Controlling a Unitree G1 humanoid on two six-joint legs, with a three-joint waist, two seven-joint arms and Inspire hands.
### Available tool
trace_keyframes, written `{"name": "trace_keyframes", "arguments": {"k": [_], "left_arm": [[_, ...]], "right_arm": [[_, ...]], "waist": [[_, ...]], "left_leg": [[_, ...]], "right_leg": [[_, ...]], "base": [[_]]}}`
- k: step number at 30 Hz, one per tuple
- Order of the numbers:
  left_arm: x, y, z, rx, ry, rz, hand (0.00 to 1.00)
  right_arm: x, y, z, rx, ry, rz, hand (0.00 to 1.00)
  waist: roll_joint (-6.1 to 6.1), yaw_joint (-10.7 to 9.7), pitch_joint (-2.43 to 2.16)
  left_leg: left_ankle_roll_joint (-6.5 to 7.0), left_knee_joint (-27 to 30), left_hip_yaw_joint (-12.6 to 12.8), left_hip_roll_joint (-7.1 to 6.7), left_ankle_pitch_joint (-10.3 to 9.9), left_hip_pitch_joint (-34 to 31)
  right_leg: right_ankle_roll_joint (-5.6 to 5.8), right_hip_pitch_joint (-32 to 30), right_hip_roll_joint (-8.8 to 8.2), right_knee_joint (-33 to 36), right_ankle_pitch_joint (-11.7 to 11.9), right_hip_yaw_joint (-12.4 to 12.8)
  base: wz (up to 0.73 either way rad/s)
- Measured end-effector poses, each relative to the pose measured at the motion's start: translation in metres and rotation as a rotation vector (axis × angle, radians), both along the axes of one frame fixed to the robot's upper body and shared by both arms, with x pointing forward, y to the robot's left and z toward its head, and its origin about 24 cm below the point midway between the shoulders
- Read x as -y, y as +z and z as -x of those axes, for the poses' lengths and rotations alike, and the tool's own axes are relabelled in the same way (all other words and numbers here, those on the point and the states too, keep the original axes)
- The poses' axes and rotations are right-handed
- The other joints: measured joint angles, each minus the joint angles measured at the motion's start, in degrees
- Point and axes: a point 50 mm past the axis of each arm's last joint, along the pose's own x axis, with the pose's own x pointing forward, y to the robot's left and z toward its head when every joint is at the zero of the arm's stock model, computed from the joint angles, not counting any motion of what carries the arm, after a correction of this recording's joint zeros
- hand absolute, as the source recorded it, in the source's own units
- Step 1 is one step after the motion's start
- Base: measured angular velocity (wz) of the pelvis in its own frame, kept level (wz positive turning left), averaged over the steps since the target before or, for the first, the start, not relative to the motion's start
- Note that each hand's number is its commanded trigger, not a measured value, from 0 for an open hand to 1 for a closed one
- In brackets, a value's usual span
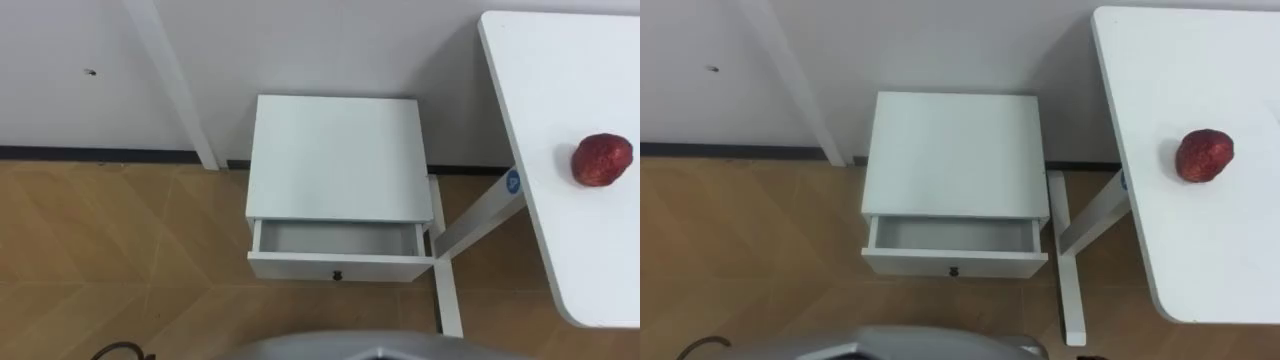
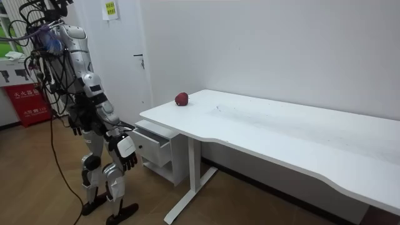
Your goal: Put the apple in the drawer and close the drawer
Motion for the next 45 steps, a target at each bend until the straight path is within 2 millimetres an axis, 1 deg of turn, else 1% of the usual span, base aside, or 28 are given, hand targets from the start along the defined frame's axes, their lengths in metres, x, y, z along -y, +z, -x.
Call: {"name": "trace_keyframes", "arguments": {"k": [7,9,10,11,12,13,15,16,17,18,19,21,22,24,27,29,30,32,34,36,37,38,39,40,42,43,44,45], "left_arm": [[0.001,0.0,-0.002,0.004,0.0,0.001,0.0],[0.001,0.0,0.001,0.0,0.001,-0.002,0.0],[0.0,0.0,0.001,0.001,0.002,-0.004,0.0],[0.0,0.0,-0.002,0.01,0.006,-0.008,0.0],[-0.001,0.001,0.0,0.013,0.016,-0.019,0.0],[-0.002,0.001,0.002,0.014,0.021,-0.025,0.0],[-0.008,0.003,0.009,0.03,0.066,-0.053,0.0],[-0.009,0.004,0.008,0.038,0.075,-0.06,0.0],[-0.012,0.005,0.005,0.058,0.101,-0.07,0.0],[-0.015,0.005,0.007,0.061,0.126,-0.077,0.0],[-0.016,0.006,0.007,0.068,0.139,-0.08,0.0],[-0.018,0.006,0.01,0.076,0.168,-0.08,0.0],[-0.018,0.007,0.011,0.077,0.177,-0.08,0.0],[-0.021,0.008,0.016,0.075,0.186,-0.088,0.0],[-0.025,0.009,0.02,0.063,0.185,-0.098,0.0],[-0.026,0.01,0.019,0.073,0.182,-0.104,0.0],[-0.027,0.012,0.019,0.086,0.18,-0.109,0.0],[-0.032,0.014,0.017,0.1,0.172,-0.122,0.0],[-0.037,0.017,0.013,0.121,0.156,-0.14,0.0],[-0.039,0.019,0.009,0.138,0.147,-0.143,0.0],[-0.039,0.019,0.009,0.137,0.146,-0.139,0.0],[-0.038,0.018,0.008,0.139,0.145,-0.134,0.0],[-0.037,0.018,0.008,0.138,0.141,-0.13,0.0],[-0.037,0.018,0.008,0.138,0.141,-0.13,0.0],[-0.037,0.018,0.009,0.137,0.143,-0.129,0.0],[-0.036,0.018,0.01,0.134,0.144,-0.128,0.0],[-0.036,0.018,0.012,0.131,0.144,-0.127,0.0],[-0.036,0.018,0.012,0.132,0.141,-0.128,0.0]], "right_arm": [[0.002,0.0,0.001,0.021,-0.085,0.027,0.0],[0.002,0.0,0.005,0.03,-0.174,0.041,0.0],[0.003,0.0,0.007,0.033,-0.214,0.045,0.0],[0.004,0.001,0.012,0.05,-0.338,0.052,0.0],[0.008,0.002,0.013,0.101,-0.539,0.052,0.0],[0.011,0.003,0.013,0.134,-0.64,0.053,0.0],[0.023,0.008,0.005,0.292,-1.006,0.061,0.0],[0.026,0.009,0.003,0.329,-1.09,0.063,0.0],[0.031,0.011,0.0,0.394,-1.252,0.06,0.0],[0.036,0.013,0.0,0.445,-1.406,0.055,0.0],[0.039,0.014,0.0,0.473,-1.48,0.05,0.0],[0.05,0.02,-0.006,0.578,-1.701,0.042,0.0],[0.053,0.021,-0.006,0.599,-1.745,0.048,0.0],[0.063,0.027,-0.008,0.663,-1.892,0.075,0.0],[0.076,0.037,-0.013,0.719,-1.985,0.125,0.0],[0.084,0.043,-0.016,0.748,-2.022,0.157,0.0],[0.09,0.049,-0.021,0.774,-2.03,0.171,0.0],[0.099,0.058,-0.025,0.818,-2.054,0.202,0.0],[0.106,0.067,-0.031,0.857,-2.053,0.232,0.0],[0.116,0.084,-0.043,0.926,-2.047,0.265,0.0],[0.118,0.088,-0.046,0.948,-2.044,0.275,0.0],[0.123,0.099,-0.053,0.995,-2.029,0.291,0.0],[0.127,0.112,-0.062,1.05,-1.998,0.305,0.0],[0.129,0.118,-0.065,1.08,-1.99,0.309,0.0],[0.136,0.136,-0.075,1.159,-1.966,0.336,0.0],[0.138,0.14,-0.078,1.174,-1.958,0.346,0.0],[0.141,0.148,-0.084,1.205,-1.934,0.375,0.0],[0.143,0.155,-0.088,1.237,-1.905,0.402,0.0]], "waist": [[0.07,0.1,-0.03],[0.25,0.0,-0.12],[0.13,0.0,-0.06],[0.25,-0.2,-0.13],[0.21,-0.5,-0.1],[0.12,-0.8,-0.04],[0.05,-2.0,0.05],[0.06,-2.3,0.04],[0.07,-3.2,0.02],[-0.06,-3.6,-0.04],[-0.08,-3.8,-0.07],[-0.29,-4.8,-0.22],[-0.41,-4.9,-0.28],[-0.76,-5.8,-0.45],[-0.96,-6.5,-0.54],[-1.19,-6.7,-0.66],[-1.39,-6.8,-0.61],[-1.81,-7.6,-0.67],[-2.12,-7.7,-0.52],[-2.44,-7.7,-0.55],[-2.32,-7.7,-0.47],[-2.32,-7.7,-0.51],[-2.15,-7.7,-0.44],[-2.1,-7.7,-0.43],[-1.76,-7.6,-0.61],[-1.99,-7.6,-0.46],[-1.55,-7.6,-0.67],[-1.51,-7.5,-0.81]], "left_leg": [[0.0,-0.2,0.4,0.01,0.0,0.0],[0.0,-0.3,0.7,0.04,0.0,0.0],[0.0,-0.3,0.7,0.04,0.0,0.1],[0.0,-0.4,0.7,0.03,0.0,0.1],[0.0,-0.3,0.9,0.06,0.0,0.2],[0.0,-0.3,1.0,0.08,0.0,0.4],[0.0,-0.8,1.5,0.14,0.0,1.0],[0.0,-0.8,1.6,0.16,0.0,1.0],[0.0,-0.8,1.6,0.14,0.0,1.0],[0.0,-0.8,1.7,0.13,0.0,1.1],[0.0,-0.8,1.7,0.13,0.0,1.1],[0.0,-0.8,1.7,0.12,0.0,1.0],[0.0,-0.9,1.8,0.12,0.0,1.0],[0.0,-0.9,2.2,0.14,0.0,1.0],[0.01,-1.1,2.8,0.1,0.0,0.9],[0.01,-1.1,3.4,0.08,0.0,0.9],[0.03,-1.1,3.7,0.07,0.0,0.8],[0.03,-1.1,3.7,0.05,0.0,0.7],[0.03,-1.3,3.7,0.09,0.0,0.4],[0.03,-1.2,3.9,0.11,0.0,-0.1],[0.03,-1.2,4.0,0.11,0.0,-0.1],[0.03,-1.2,4.0,0.11,0.0,-0.1],[0.03,-1.3,4.0,0.1,0.0,-0.1],[0.03,-1.3,3.9,0.12,0.0,-0.1],[0.03,-1.3,3.8,0.17,0.0,-0.2],[0.03,-1.2,3.8,0.17,0.0,-0.2],[0.03,-1.2,3.8,0.17,0.0,-0.4],[0.03,-1.1,3.8,0.15,0.0,-0.7]], "right_leg": [[0.0,-0.3,0.03,0.0,0.0,0.1],[0.0,-0.4,0.07,0.0,0.0,0.5],[0.0,-0.4,0.07,0.0,0.0,0.5],[0.0,-0.4,0.07,0.0,0.0,0.6],[0.0,-0.4,0.11,0.0,0.0,0.8],[0.0,-0.3,0.16,0.0,0.0,1.0],[0.0,-0.1,0.26,0.0,0.0,1.4],[0.0,-0.1,0.27,0.0,0.0,1.3],[0.0,-0.1,0.24,0.1,0.0,1.3],[0.0,-0.1,0.23,0.1,0.0,1.2],[0.0,-0.1,0.24,0.1,0.0,1.2],[0.01,-0.2,0.26,0.1,0.0,1.4],[0.01,-0.2,0.29,0.1,0.0,1.4],[0.01,-0.5,0.32,0.1,0.0,1.7],[0.07,-1.3,0.39,0.6,0.0,2.6],[0.12,-1.9,0.41,1.1,-0.1,3.4],[0.12,-2.1,0.4,1.1,-0.1,3.7],[0.13,-2.1,0.32,1.2,-0.1,3.3],[0.13,-2.5,0.34,1.2,-0.1,3.2],[0.1,-3.0,0.38,1.4,-0.1,3.4],[0.1,-3.0,0.41,1.4,-0.1,3.5],[0.1,-3.0,0.42,1.4,-0.1,3.5],[0.1,-3.1,0.42,1.4,-0.1,3.5],[0.1,-3.1,0.44,1.4,-0.1,3.5],[0.1,-3.1,0.47,1.3,-0.1,3.2],[0.1,-3.1,0.47,1.3,-0.1,3.2],[0.1,-3.3,0.47,1.3,-0.1,3.2],[0.1,-3.7,0.46,1.4,-0.1,3.2]], "base": [[-0.02],[-0.07],[-0.03],[-0.03],[-0.07],[-0.09],[-0.11],[-0.06],[0.0],[0.0],[0.0],[-0.02],[-0.07],[-0.08],[-0.13],[-0.16],[-0.14],[0.0],[0.0],[-0.04],[-0.05],[0.0],[0.0],[0.04],[0.05],[0.0],[0.0],[0.0]]}}
